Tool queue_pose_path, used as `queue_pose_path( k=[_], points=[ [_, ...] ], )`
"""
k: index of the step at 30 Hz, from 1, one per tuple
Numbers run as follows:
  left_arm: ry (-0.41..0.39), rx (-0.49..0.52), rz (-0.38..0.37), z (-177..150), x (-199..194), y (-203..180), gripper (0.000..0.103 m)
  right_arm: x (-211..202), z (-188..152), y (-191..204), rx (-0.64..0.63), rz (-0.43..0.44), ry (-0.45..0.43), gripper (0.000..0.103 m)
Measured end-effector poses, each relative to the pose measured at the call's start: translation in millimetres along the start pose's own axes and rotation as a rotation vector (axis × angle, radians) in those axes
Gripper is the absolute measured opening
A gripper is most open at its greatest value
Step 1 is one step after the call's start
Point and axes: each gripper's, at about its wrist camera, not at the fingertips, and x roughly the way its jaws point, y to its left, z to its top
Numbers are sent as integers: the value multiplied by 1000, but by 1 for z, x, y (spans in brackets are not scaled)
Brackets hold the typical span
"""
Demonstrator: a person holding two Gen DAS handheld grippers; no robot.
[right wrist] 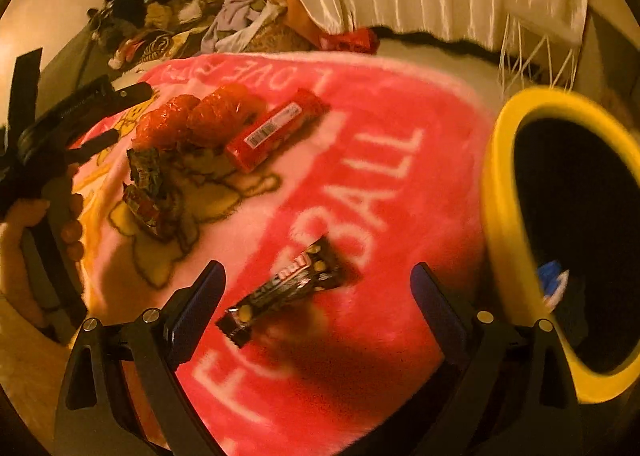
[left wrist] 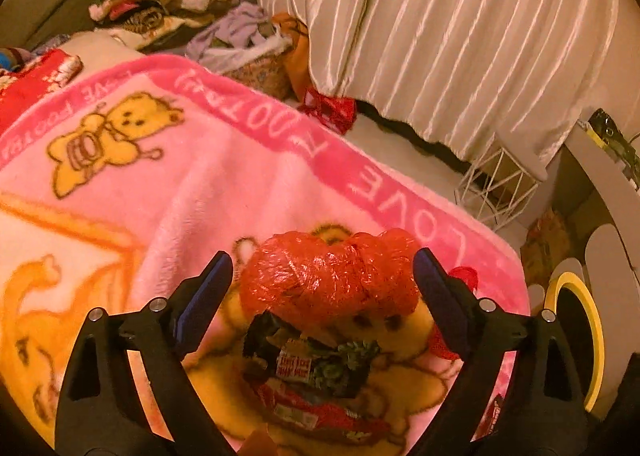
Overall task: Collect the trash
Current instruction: 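Grasp the red mesh nets with the left gripper while the right gripper grasps the brown chocolate bar, then carry the red nets in the left gripper and chocolate bar in the right gripper over the bin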
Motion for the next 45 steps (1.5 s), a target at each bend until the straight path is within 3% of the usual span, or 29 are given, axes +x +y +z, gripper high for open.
queue_pose_path(
  k=[2, 4, 5, 6, 7, 10, 11, 12, 17, 27, 45],
  points=[
    [36, 0, 9, 1, 10, 1, 76, 6, -3, 5, -1, 23, 27, 71],
    [62, -4, -3, 2, 18, 1, 68, 12, -5, 11, -19, 36, 57, 58],
    [68, -3, -7, 1, 20, 1, 65, 13, -6, 14, -29, 32, 58, 56],
    [75, 2, -9, 0, 22, -1, 55, 13, -7, 16, -31, 38, 52, 52],
    [77, 14, -7, 0, 24, -3, 40, 11, -7, 17, -33, 49, 47, 39],
    [66, 39, -6, -1, 22, -10, 13, 8, -9, 19, -49, 72, 42, 34],
    [60, 38, -18, -1, 20, -12, 10, 7, -10, 19, -53, 80, 38, 27],
    [54, 37, -23, 1, 18, -13, 7, 6, -10, 20, -57, 88, 37, 13],
    [-3, 35, -75, 3, -2, -23, 3, -3, -12, 23, -79, 125, 10, 14],
    [-99, -101, -234, 3, -53, -21, 3, -35, -14, 20, -109, 215, -113, 14],
    [-157, -113, -282, -21, -106, -42, 3, -93, -9, 2, -156, 165, -297, 14]
  ],
)
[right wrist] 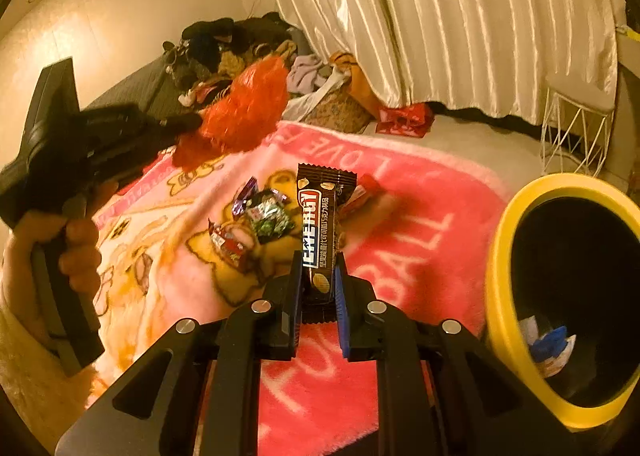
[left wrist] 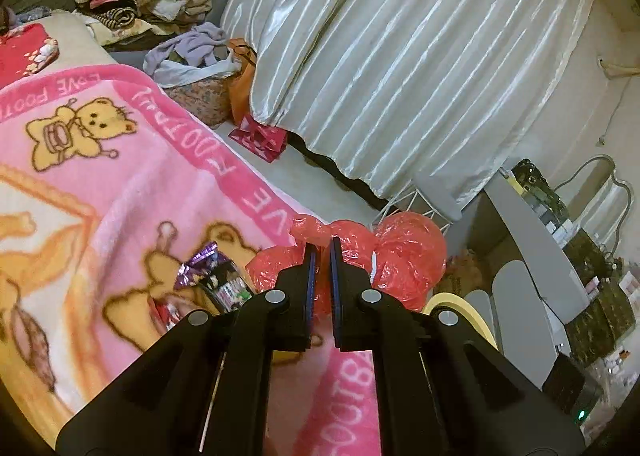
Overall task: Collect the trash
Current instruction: 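Carry the red nets in the left gripper and chocolate bar in the right gripper over the bin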
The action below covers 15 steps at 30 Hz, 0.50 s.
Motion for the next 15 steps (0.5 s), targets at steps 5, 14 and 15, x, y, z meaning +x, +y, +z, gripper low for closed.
queue_pose_path(
  k=[5, 14, 15],
  points=[
    [4, 22, -22, -8, -6, -15, 3, -15, 1, -12, 19, -23, -31, 14],
    [24, 88, -55, -20, -2, -46, 3, -34, 0, -32, 46, -83, -70, 14],
    [28, 100, -57, -21, -1, -51, 3, -36, 0, -34, 49, -91, -75, 14]
  ],
)
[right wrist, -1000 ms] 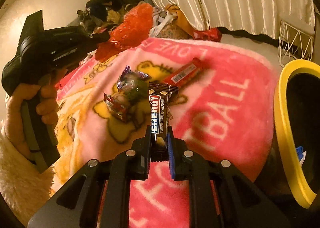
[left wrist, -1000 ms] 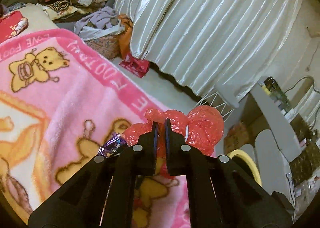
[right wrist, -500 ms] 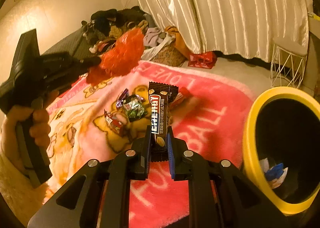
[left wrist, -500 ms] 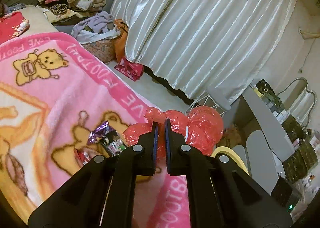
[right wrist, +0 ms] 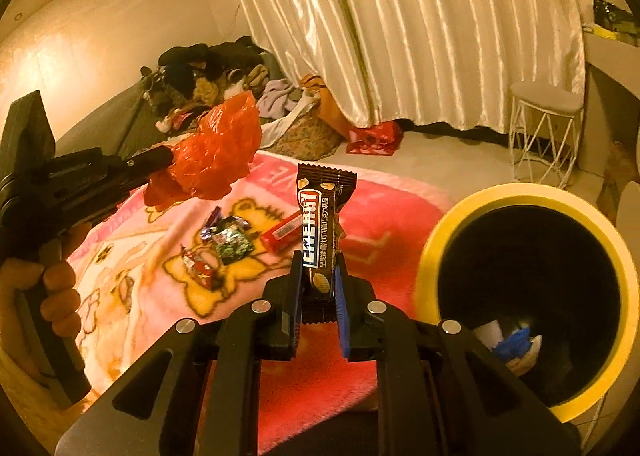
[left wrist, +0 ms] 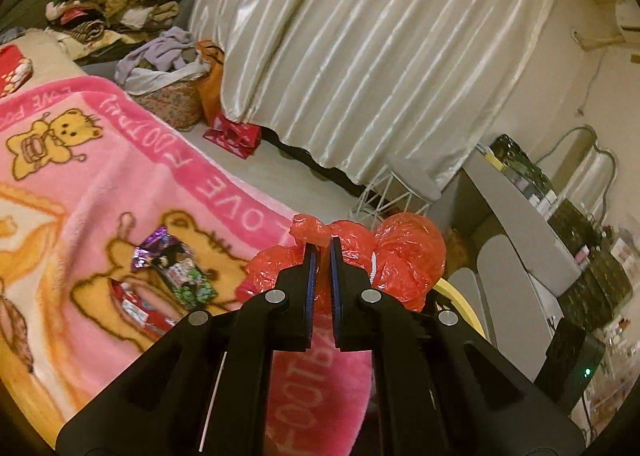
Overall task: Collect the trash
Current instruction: 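Carry the red nets in the left gripper and chocolate bar in the right gripper over the bin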
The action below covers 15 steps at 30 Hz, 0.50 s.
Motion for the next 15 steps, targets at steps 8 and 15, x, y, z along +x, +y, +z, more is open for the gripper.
queue_pose_path(
  k=[8, 15],
  points=[
    [13, 59, -7, -8, 5, -26, 3, -11, 2, -18, 25, -39, -32, 14],
    [26, 93, -16, -15, 10, -43, 3, -21, 4, -30, 39, -62, -60, 14]
  ],
)
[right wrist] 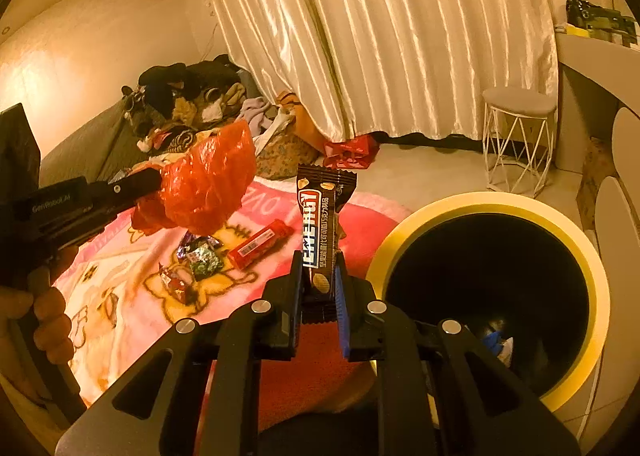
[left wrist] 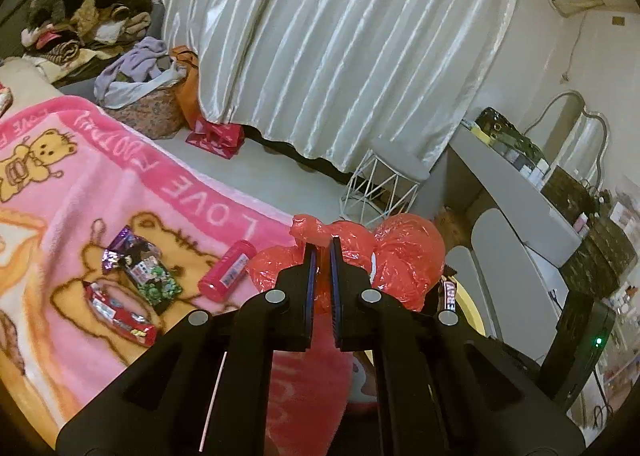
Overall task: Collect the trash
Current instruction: 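Carry the red nets in the left gripper and chocolate bar in the right gripper over the bin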
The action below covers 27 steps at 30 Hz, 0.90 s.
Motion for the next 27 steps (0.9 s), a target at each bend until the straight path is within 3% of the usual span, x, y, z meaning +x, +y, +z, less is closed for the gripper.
queue_pose_path(
  k=[27],
  points=[
    [38, 91, -6, -13, 21, -42, 3, -14, -3, -49, 55, -141, -52, 14]
  ],
)
